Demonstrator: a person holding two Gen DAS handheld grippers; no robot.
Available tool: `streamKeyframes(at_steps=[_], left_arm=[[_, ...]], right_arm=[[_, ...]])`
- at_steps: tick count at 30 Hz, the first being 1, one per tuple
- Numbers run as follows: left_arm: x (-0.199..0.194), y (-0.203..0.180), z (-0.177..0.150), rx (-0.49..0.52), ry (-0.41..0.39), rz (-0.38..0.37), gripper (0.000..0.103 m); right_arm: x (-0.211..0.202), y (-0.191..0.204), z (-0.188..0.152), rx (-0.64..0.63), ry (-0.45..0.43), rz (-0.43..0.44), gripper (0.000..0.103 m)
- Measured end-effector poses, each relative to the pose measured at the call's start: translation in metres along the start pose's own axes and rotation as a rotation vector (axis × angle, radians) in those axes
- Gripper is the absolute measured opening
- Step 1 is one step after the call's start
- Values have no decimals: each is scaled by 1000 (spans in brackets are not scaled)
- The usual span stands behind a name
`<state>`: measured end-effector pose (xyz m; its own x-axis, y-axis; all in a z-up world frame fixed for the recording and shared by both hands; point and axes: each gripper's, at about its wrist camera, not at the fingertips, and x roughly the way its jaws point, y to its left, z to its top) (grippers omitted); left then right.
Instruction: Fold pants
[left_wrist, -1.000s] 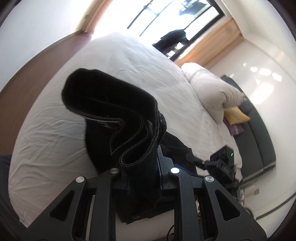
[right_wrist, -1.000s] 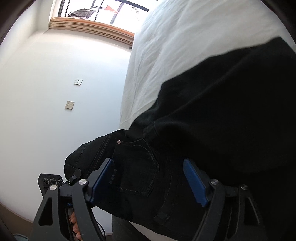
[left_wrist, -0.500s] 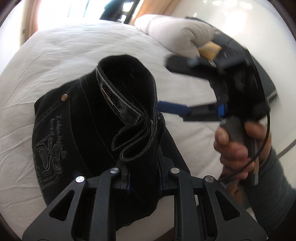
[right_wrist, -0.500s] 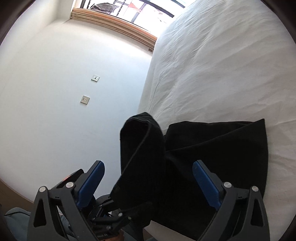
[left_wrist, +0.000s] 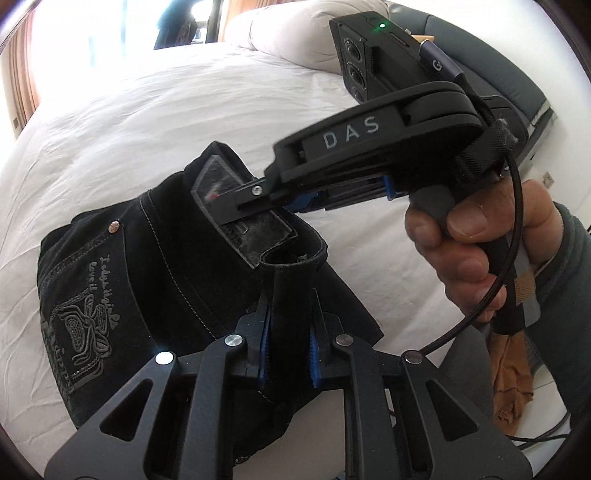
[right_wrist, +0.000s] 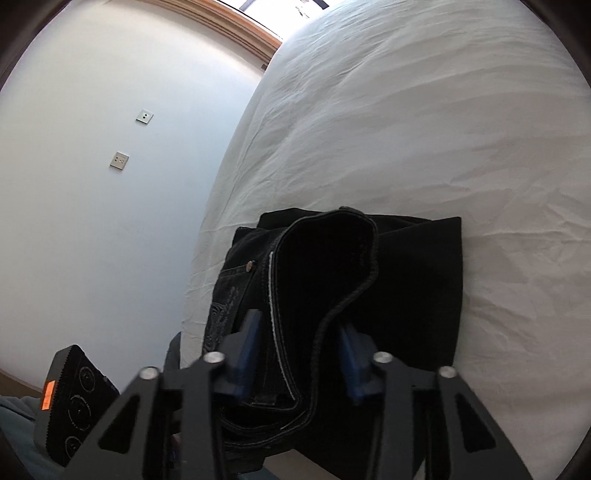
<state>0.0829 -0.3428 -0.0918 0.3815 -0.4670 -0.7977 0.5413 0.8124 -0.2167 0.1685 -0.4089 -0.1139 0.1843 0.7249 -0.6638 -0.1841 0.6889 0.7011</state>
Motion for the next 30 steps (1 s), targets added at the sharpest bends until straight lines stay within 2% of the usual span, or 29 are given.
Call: streamKeyframes(at_steps=[2, 4, 12, 17, 19, 20, 22, 24, 25, 27, 30], left_arm=[[5, -6, 13, 11, -3, 2, 14], [4, -5, 15, 27, -9, -4, 14], [14, -18, 13, 52, 15, -25, 14], [33, -5, 20, 11, 80, -34, 15], [30, -1, 23, -7, 103, -51, 18], [26, 1, 24, -26, 116, -77, 22], [10, 4, 27, -39, 109, -107, 30], [-17, 9, 29, -37, 55, -112, 67], [-29, 12, 29, -45, 24, -122, 70], [-53, 25, 30, -64, -26, -117, 71], [-70, 55, 20, -120, -53, -50, 71]], right_arm=[[-3, -7, -2, 2, -9, -13, 17], [-11, -11, -5, 0, -40, -7, 15], [-31, -35, -20, 60, -102, -7, 14], [-20, -58, -30, 107, -97, -21, 14], [-15, -69, -36, 137, -96, -1, 15], [-13, -77, -40, 163, -95, 19, 26], [-15, -90, -45, 227, -113, 60, 33], [-24, -87, -49, 229, -136, 33, 40], [-29, -81, -50, 213, -148, -10, 45], [-41, -71, -53, 192, -164, -90, 46], [-60, -55, -61, 178, -201, -115, 46]])
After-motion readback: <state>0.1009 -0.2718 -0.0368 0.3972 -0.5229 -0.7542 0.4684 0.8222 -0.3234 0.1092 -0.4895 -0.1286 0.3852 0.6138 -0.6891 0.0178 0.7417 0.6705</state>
